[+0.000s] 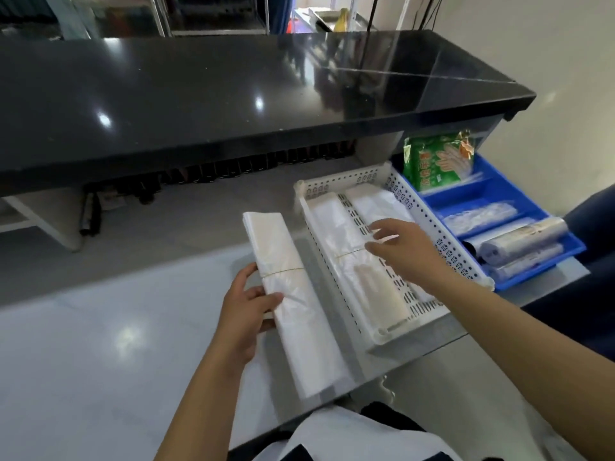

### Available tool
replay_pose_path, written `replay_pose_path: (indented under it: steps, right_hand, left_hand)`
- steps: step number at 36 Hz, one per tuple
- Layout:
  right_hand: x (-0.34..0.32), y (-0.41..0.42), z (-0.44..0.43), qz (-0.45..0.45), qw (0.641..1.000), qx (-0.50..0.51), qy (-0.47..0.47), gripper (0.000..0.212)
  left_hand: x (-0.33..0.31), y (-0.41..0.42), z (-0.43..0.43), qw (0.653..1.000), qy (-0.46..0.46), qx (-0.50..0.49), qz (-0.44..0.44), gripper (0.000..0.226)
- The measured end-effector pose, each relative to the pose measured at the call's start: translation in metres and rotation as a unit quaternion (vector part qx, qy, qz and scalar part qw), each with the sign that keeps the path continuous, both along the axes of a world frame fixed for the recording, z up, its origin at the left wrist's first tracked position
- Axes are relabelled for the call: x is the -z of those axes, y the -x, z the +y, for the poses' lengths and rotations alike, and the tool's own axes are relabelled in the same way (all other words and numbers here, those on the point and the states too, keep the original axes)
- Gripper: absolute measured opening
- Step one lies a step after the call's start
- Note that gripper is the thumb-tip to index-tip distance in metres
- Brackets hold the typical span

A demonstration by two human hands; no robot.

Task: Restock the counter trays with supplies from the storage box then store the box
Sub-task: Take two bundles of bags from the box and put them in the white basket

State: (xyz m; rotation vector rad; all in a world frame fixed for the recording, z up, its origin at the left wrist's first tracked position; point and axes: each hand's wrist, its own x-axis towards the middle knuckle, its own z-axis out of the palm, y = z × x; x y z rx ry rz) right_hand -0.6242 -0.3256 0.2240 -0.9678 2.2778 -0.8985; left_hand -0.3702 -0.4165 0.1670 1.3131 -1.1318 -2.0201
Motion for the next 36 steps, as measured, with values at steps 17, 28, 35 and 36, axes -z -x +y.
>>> replay_pose_path:
  steps: [17, 28, 35, 36]
  right_hand:
    - [-0.051, 0.026, 0.043, -0.405, 0.911, -0.045, 0.063, 0.049]
    - [-0.023, 0.076, 0.026, -0.443, 0.894, -0.062, 0.028, 0.048]
    - [0.012, 0.096, -0.001, -0.417, 0.908, -0.042, -0.032, 0.038]
    - [0.017, 0.094, -0.006, -0.416, 0.907, -0.046, -0.036, 0.041]
  left_hand:
    - [-0.075, 0.088, 0.029, 0.978, 0.011, 0.118, 0.173, 0.061]
    - [-0.065, 0.119, 0.038, 0.991, 0.045, 0.062, 0.105, 0.049]
    - [-0.025, 0.110, 0.052, 0.998, 0.038, -0.010, -0.050, 0.061]
    - [-0.023, 0.111, 0.056, 0.998, 0.031, -0.004, -0.056, 0.059]
